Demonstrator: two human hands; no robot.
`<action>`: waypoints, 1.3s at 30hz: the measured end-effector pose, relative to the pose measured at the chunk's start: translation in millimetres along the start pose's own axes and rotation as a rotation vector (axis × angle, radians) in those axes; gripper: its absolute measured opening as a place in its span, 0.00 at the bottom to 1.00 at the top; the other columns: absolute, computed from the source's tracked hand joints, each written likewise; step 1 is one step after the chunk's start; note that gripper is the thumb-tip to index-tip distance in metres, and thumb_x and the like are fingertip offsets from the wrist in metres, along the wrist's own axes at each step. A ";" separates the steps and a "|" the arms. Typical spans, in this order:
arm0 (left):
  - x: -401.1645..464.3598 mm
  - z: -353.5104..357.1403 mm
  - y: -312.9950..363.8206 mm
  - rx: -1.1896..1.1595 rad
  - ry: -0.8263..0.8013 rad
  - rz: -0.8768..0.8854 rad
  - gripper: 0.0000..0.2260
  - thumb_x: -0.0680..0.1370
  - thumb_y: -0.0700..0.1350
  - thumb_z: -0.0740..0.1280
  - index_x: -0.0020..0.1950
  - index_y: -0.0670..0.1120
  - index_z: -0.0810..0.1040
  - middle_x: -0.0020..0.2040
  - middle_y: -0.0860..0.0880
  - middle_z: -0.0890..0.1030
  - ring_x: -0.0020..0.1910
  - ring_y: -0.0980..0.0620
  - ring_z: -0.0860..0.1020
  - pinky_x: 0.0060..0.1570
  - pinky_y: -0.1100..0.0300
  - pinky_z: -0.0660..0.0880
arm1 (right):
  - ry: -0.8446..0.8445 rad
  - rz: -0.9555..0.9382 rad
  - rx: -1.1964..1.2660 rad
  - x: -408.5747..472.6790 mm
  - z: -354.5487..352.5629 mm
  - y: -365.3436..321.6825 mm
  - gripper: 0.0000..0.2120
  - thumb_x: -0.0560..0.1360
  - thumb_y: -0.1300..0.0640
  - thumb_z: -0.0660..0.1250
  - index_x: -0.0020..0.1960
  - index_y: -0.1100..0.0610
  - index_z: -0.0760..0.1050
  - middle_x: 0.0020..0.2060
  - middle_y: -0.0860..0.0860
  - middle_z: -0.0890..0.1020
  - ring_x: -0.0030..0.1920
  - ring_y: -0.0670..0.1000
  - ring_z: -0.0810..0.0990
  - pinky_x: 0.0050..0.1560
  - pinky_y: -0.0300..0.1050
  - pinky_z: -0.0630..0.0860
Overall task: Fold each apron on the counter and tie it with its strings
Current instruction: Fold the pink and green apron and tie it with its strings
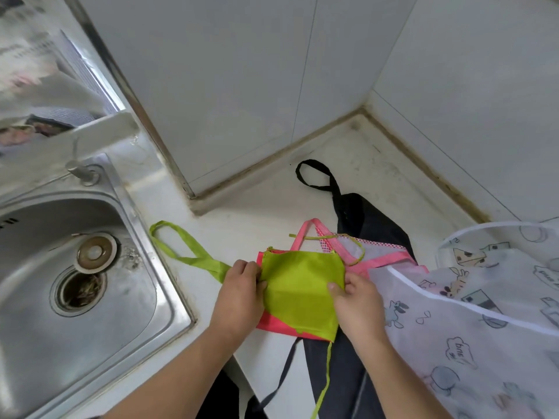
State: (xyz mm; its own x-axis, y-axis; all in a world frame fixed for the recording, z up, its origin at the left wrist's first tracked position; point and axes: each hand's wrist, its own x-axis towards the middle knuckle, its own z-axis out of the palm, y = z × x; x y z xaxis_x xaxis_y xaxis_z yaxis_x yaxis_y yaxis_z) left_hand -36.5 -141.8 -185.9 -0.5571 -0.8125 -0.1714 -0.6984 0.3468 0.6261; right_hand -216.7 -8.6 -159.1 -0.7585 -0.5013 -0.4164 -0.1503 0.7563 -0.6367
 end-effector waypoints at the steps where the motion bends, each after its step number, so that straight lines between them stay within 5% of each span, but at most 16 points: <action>1: -0.2 1.7 -1.2 0.018 0.004 0.019 0.04 0.80 0.39 0.68 0.49 0.45 0.74 0.48 0.50 0.72 0.45 0.49 0.72 0.42 0.56 0.69 | -0.017 0.016 -0.056 -0.9 0.3 1.1 0.10 0.78 0.53 0.72 0.41 0.56 0.76 0.33 0.54 0.80 0.36 0.55 0.80 0.41 0.54 0.78; 4: -1.3 2.5 2.0 0.083 0.035 0.036 0.05 0.79 0.37 0.67 0.52 0.44 0.73 0.49 0.48 0.72 0.44 0.48 0.72 0.40 0.53 0.73 | -0.025 0.031 -0.136 -1.3 2.0 6.9 0.12 0.79 0.55 0.73 0.40 0.55 0.73 0.31 0.50 0.77 0.34 0.51 0.77 0.36 0.48 0.73; 7: -6.8 0.0 15.3 0.227 0.098 0.186 0.18 0.69 0.29 0.66 0.57 0.41 0.74 0.53 0.44 0.73 0.46 0.44 0.72 0.44 0.51 0.75 | -0.023 0.018 -0.169 -0.5 2.7 4.6 0.12 0.79 0.56 0.73 0.42 0.54 0.72 0.31 0.47 0.75 0.33 0.48 0.75 0.32 0.46 0.69; 9: -12.8 5.0 19.4 0.297 0.013 0.363 0.25 0.66 0.32 0.69 0.63 0.42 0.76 0.61 0.43 0.74 0.54 0.42 0.73 0.52 0.50 0.75 | -0.015 0.004 -0.201 -3.4 2.8 0.0 0.09 0.78 0.55 0.73 0.51 0.55 0.73 0.38 0.48 0.78 0.40 0.51 0.79 0.40 0.50 0.77; 12: -20.8 21.2 4.6 0.357 -0.145 0.407 0.27 0.81 0.53 0.67 0.78 0.46 0.69 0.76 0.45 0.68 0.74 0.43 0.69 0.71 0.47 0.71 | 0.123 -0.154 -0.386 -18.8 6.2 -1.8 0.27 0.75 0.56 0.75 0.70 0.56 0.67 0.62 0.53 0.75 0.61 0.55 0.78 0.58 0.53 0.80; 15: -29.8 28.4 -12.7 0.517 -0.203 0.413 0.33 0.85 0.65 0.53 0.84 0.46 0.58 0.84 0.46 0.59 0.83 0.46 0.58 0.79 0.45 0.55 | 0.103 -0.472 -0.605 -38.3 19.4 7.0 0.34 0.80 0.52 0.67 0.82 0.52 0.58 0.78 0.53 0.63 0.78 0.56 0.64 0.76 0.54 0.67; 18: -31.8 26.7 -16.3 0.595 -0.218 0.422 0.35 0.85 0.67 0.48 0.85 0.48 0.54 0.85 0.46 0.53 0.84 0.47 0.53 0.78 0.42 0.52 | -0.047 -0.550 -0.724 -38.5 31.2 38.2 0.31 0.86 0.44 0.51 0.85 0.47 0.46 0.85 0.51 0.48 0.84 0.52 0.45 0.82 0.57 0.51; 28: -31.0 21.2 -12.0 0.608 -0.290 0.328 0.42 0.80 0.76 0.44 0.85 0.51 0.45 0.85 0.46 0.42 0.84 0.46 0.40 0.79 0.40 0.45 | -0.106 -0.492 -0.741 -37.0 22.5 53.9 0.33 0.85 0.39 0.46 0.85 0.47 0.37 0.84 0.48 0.37 0.84 0.52 0.37 0.82 0.58 0.44; 31: -32.1 21.2 -9.9 0.619 -0.297 0.306 0.42 0.80 0.75 0.48 0.85 0.48 0.54 0.85 0.44 0.52 0.84 0.46 0.47 0.76 0.40 0.51 | -0.058 -0.391 -0.615 -45.0 15.2 35.7 0.33 0.82 0.45 0.61 0.82 0.53 0.55 0.81 0.51 0.57 0.81 0.55 0.55 0.81 0.54 0.58; 34: -34.3 24.4 -6.8 0.620 -0.250 0.313 0.42 0.80 0.74 0.48 0.84 0.47 0.57 0.85 0.42 0.55 0.84 0.44 0.52 0.75 0.39 0.53 | 0.031 -0.140 -0.377 -61.3 9.6 33.9 0.20 0.76 0.50 0.68 0.64 0.50 0.65 0.57 0.50 0.79 0.60 0.55 0.77 0.61 0.53 0.76; 36: -35.6 24.2 -2.7 0.628 -0.235 0.315 0.41 0.80 0.74 0.47 0.85 0.48 0.55 0.85 0.41 0.53 0.84 0.41 0.52 0.76 0.39 0.51 | -0.080 0.061 -0.251 -71.9 9.4 35.2 0.15 0.76 0.50 0.68 0.56 0.48 0.64 0.46 0.50 0.83 0.49 0.56 0.82 0.48 0.54 0.80; 39: -35.8 23.5 5.1 0.657 -0.226 0.331 0.40 0.80 0.73 0.48 0.85 0.52 0.52 0.84 0.38 0.52 0.84 0.38 0.51 0.78 0.39 0.46 | -0.159 0.175 -0.113 -81.4 11.7 40.0 0.07 0.78 0.55 0.68 0.48 0.51 0.69 0.38 0.51 0.83 0.42 0.55 0.83 0.44 0.55 0.81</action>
State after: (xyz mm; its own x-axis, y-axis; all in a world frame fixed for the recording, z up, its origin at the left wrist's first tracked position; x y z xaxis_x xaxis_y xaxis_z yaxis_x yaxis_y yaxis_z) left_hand -30.7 -100.0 -194.5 -0.8125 -0.5270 -0.2492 -0.5634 0.8197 0.1034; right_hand -153.6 57.6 -158.3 -0.6716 -0.4119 -0.6159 -0.1026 0.8750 -0.4732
